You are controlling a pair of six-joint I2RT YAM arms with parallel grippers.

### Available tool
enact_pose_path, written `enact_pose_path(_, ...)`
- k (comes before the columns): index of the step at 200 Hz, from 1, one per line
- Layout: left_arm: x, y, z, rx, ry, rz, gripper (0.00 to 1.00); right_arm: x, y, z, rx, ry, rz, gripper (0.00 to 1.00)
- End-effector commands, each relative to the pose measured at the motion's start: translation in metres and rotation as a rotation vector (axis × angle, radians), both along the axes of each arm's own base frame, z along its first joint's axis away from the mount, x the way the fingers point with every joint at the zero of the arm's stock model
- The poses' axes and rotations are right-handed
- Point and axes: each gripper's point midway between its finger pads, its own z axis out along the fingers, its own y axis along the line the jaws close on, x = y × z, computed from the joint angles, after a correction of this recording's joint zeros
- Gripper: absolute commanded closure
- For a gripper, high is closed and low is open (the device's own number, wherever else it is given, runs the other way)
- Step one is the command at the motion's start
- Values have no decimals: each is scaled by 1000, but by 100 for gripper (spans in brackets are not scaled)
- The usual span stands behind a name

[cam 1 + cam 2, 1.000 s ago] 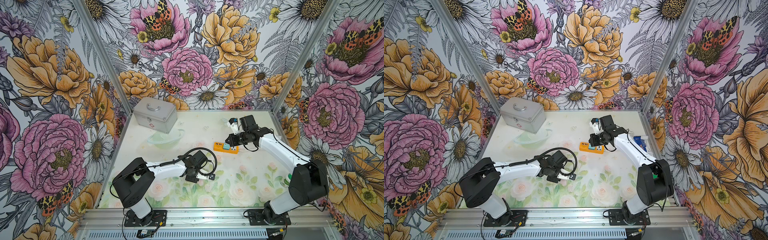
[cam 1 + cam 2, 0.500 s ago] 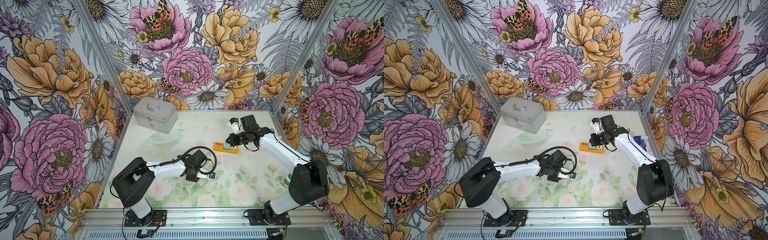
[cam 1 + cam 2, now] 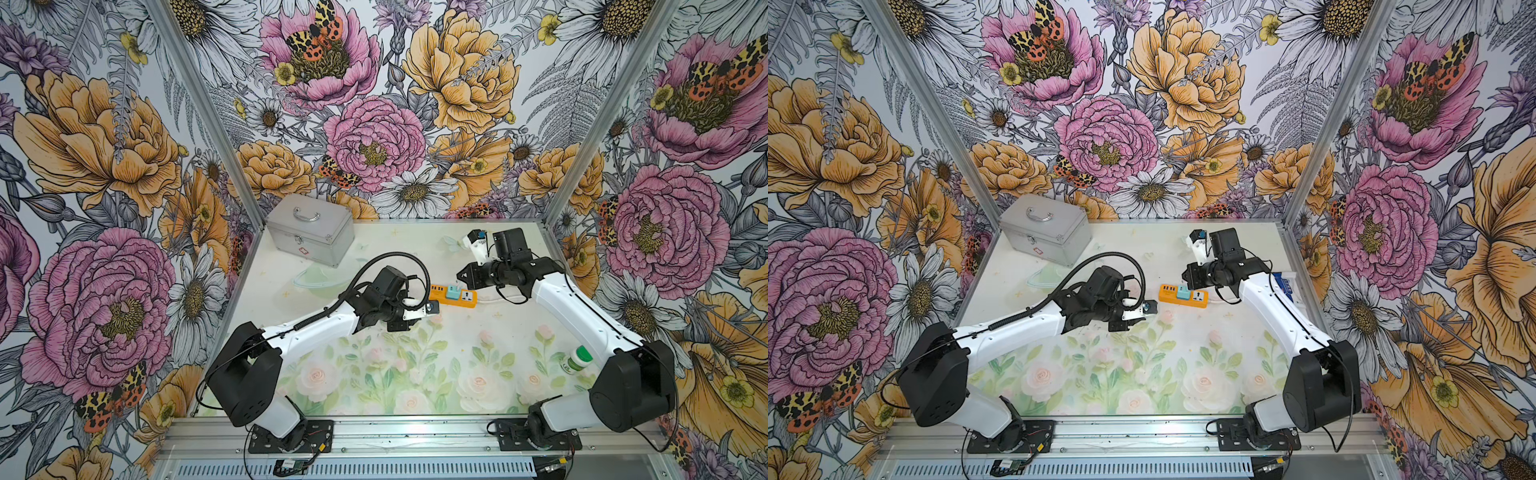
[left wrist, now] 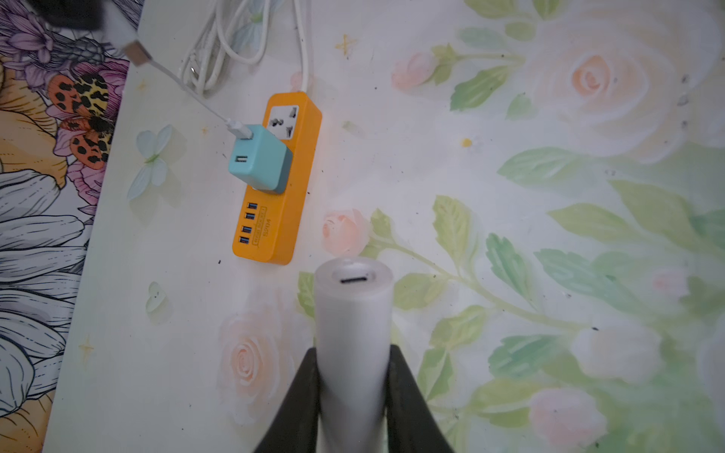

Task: Charge the electric toothbrush
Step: Pick up the electric toothbrush from the center of the board, then insert the charging cable into the electric toothbrush.

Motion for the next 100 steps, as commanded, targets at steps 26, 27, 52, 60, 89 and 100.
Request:
enact_pose_path(26,26,-34,44,-295,2,43,100,7,10,28,58,-100,50,100)
enact_pose_path(27,26,-35,43,-295,2,43,100,7,10,28,58,-100,49,100)
enact_pose_path(52,41,-41,40,-338,2,107,100,9,12,36,76,-121,48,100)
enact_pose_path(60,45,-44,40,-361,-14,122,100,10,12,39,83,-131,46,100)
enact_pose_path(89,59,-48,41,-417,-45,161,100,11,16,47,117,-152,43,100)
enact_pose_path(100,67,-50,43,-433,-36,180,100,12,17,49,129,-163,42,100)
